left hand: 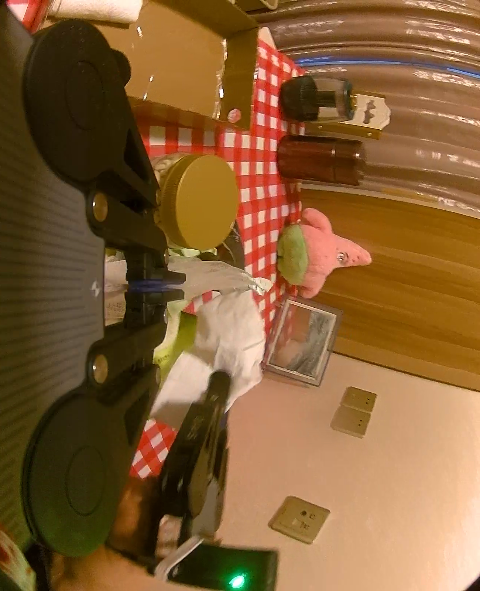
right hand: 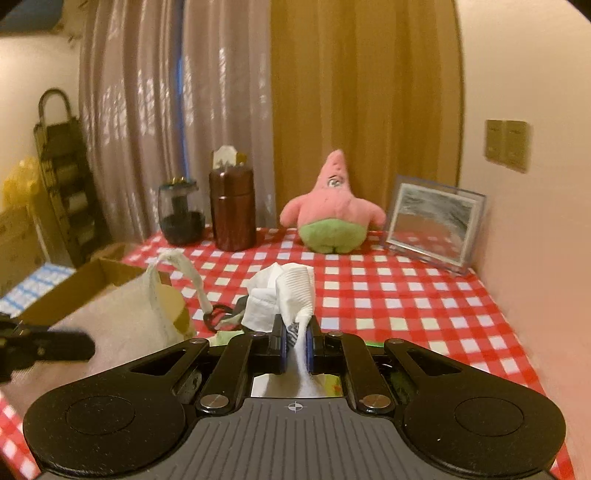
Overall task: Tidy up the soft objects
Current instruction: 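Grasp the white plastic bag with the left tool while the right tool grasps the white 'FASHION' mask, then carry the bag with the left tool into the box while the right tool releases the mask there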
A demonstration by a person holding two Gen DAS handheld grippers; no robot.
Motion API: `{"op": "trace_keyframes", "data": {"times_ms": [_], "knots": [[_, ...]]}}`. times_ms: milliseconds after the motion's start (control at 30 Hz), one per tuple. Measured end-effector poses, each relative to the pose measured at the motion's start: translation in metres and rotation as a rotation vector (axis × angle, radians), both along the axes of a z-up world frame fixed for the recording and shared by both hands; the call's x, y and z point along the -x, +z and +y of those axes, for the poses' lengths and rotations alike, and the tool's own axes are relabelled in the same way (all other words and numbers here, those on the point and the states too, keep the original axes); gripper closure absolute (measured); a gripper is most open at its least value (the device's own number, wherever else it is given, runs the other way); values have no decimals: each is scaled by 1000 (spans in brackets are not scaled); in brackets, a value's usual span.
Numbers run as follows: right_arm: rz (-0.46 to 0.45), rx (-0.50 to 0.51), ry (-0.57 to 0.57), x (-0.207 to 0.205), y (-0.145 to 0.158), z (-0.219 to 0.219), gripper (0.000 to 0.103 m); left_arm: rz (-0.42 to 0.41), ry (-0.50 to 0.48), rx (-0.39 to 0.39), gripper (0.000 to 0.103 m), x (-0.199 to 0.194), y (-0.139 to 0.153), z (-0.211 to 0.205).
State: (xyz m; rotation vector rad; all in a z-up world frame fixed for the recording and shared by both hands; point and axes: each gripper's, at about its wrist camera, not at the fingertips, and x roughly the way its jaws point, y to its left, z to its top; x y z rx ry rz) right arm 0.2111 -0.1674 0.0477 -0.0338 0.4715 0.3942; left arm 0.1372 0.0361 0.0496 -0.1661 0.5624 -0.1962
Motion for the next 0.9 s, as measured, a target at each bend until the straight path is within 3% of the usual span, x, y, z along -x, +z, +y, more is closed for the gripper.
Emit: {"op": "trace_keyframes", "data": {"times_ms": [200, 467, 900], "knots": [[35, -20, -33, 44, 12, -12, 94, -26, -12, -4, 102, 16, 21, -1], [34, -38, 28, 89, 34, -3, 94, -32, -10, -22, 102, 39, 39, 12], [4, -70, 241, 101, 63, 87, 93, -40, 109, -70, 102, 72, 61, 88]]}}
